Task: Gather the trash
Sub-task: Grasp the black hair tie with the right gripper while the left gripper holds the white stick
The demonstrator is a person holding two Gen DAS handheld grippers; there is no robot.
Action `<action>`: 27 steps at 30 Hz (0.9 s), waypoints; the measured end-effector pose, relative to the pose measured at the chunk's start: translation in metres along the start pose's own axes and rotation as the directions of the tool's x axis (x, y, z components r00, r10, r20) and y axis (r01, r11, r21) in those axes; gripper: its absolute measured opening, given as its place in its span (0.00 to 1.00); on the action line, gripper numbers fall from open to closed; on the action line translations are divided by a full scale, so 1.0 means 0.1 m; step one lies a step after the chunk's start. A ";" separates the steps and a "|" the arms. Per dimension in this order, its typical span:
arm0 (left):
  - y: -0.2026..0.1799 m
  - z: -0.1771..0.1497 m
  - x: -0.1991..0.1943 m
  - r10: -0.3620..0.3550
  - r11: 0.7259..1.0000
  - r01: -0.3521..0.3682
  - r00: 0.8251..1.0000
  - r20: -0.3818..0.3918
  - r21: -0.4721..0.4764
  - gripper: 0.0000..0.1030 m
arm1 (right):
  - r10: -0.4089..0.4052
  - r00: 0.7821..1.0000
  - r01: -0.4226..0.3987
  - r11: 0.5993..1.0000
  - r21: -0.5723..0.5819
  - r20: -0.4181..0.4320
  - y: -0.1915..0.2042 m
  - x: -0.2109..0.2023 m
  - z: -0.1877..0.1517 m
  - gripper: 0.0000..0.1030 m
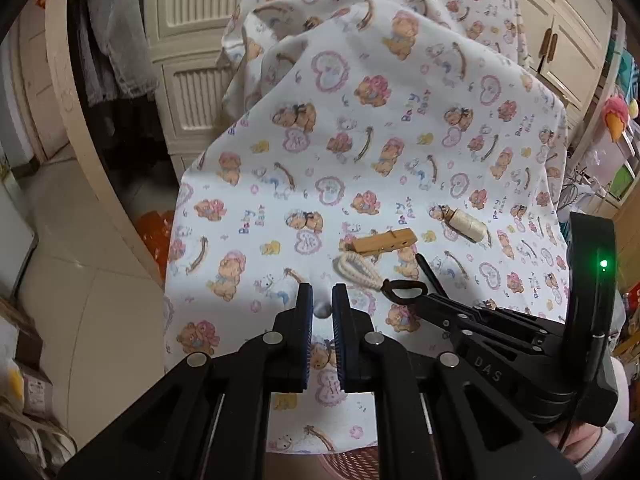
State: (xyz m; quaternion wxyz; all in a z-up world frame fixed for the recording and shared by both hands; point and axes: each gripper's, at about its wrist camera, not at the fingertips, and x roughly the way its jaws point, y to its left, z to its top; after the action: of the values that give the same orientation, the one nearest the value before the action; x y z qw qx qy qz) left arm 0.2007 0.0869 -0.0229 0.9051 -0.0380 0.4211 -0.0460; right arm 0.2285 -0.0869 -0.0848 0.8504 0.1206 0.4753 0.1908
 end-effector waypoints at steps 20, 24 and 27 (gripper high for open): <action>0.23 0.04 -0.03 -0.091 0.986 0.088 0.996 -0.013 -0.139 0.08 | 0.047 0.995 -0.047 0.999 0.002 0.087 -0.17 -0.45 0.01 0.34; 0.30 0.03 0.01 -0.048 0.985 0.041 0.998 -0.038 -0.167 0.08 | 0.043 0.996 -0.042 0.999 -0.021 0.081 -0.09 -0.35 0.02 0.34; 0.29 0.05 0.04 -0.019 0.987 0.012 0.999 -0.045 -0.162 0.08 | 0.046 0.997 -0.045 0.999 -0.020 0.062 -0.04 -0.23 0.02 0.31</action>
State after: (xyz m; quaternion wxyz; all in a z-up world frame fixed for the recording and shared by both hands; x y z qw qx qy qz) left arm 0.2080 0.1153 -0.0257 0.8886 -0.1135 0.4439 -0.0195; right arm 0.2202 -0.1010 -0.0675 0.8614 0.1293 0.4439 0.2105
